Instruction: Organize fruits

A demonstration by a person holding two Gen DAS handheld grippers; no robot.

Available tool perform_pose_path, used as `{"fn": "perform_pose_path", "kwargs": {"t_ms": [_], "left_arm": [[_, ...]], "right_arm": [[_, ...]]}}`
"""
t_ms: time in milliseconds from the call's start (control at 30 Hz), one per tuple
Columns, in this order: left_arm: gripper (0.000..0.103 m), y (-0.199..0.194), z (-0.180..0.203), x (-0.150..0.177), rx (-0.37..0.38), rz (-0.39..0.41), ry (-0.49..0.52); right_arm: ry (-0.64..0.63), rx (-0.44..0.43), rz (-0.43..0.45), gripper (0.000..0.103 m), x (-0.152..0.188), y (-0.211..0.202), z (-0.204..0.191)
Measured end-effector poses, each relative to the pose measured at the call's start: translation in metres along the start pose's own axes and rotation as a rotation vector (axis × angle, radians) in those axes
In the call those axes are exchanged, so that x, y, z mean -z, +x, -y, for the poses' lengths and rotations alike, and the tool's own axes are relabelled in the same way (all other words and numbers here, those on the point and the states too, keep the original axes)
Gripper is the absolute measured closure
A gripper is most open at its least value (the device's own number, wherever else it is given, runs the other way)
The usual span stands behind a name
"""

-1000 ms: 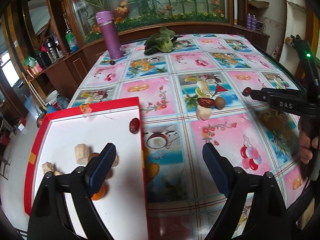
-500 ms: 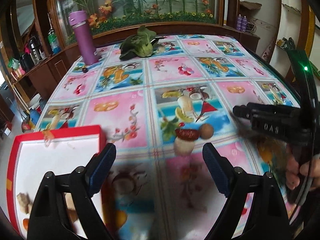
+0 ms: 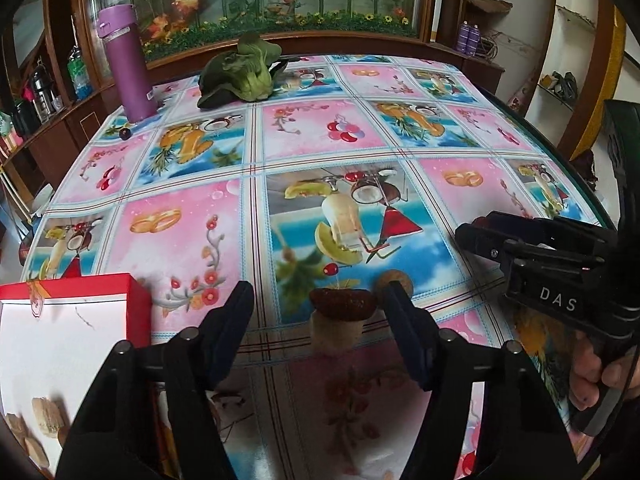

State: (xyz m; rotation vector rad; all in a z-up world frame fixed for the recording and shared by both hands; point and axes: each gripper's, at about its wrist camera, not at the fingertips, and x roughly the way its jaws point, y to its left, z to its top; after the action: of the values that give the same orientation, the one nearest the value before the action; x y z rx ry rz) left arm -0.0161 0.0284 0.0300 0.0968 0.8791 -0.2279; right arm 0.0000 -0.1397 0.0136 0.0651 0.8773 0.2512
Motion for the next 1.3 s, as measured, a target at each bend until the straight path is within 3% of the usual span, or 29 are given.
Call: {"fn": "perform_pose_path", "kwargs": {"t_ms": [100, 233, 400, 433, 633, 900, 1033, 1300], "left_arm": [[0.041, -0.002, -0.002, -0.001, 0.009, 0.011, -0.012], [0.043, -0.001, -0.001, -0.002, 0.001, 0.020, -0.003], [0.058, -0.001, 0.002, -0.001, 0.008, 0.030, 0.014], [0.066, -0.001, 0.003, -0.001, 0.012, 0.030, 0.017], [0.077, -0.002, 0.002, -0.001, 0.024, 0.034, 0.014], [0.078, -0.008, -0.009, -0.009, -0.006, 0.033, -0.006], [0.078, 0.000, -0.018, -0.021, 0.018, -0.035, -0.054], [0.078, 0.031, 0.004, -0.023, 0.055, -0.148, -0.031]], "right_arm": [[-0.010, 0.006, -0.001, 0.061, 0.001, 0.000, -0.002], [-0.019, 0.014, 0.002, 0.070, 0.002, 0.000, -0.004], [-0.032, 0.020, 0.004, 0.075, 0.003, -0.001, -0.005], [-0.034, 0.020, 0.004, 0.075, 0.003, -0.001, -0.006], [-0.036, 0.016, 0.003, 0.075, 0.004, -0.001, -0.006], [-0.032, 0.023, -0.006, 0.075, 0.005, -0.003, -0.003], [-0.037, 0.029, -0.008, 0.075, 0.005, -0.003, -0.004], [-0.037, 0.029, -0.008, 0.075, 0.005, -0.003, -0.004]]}}
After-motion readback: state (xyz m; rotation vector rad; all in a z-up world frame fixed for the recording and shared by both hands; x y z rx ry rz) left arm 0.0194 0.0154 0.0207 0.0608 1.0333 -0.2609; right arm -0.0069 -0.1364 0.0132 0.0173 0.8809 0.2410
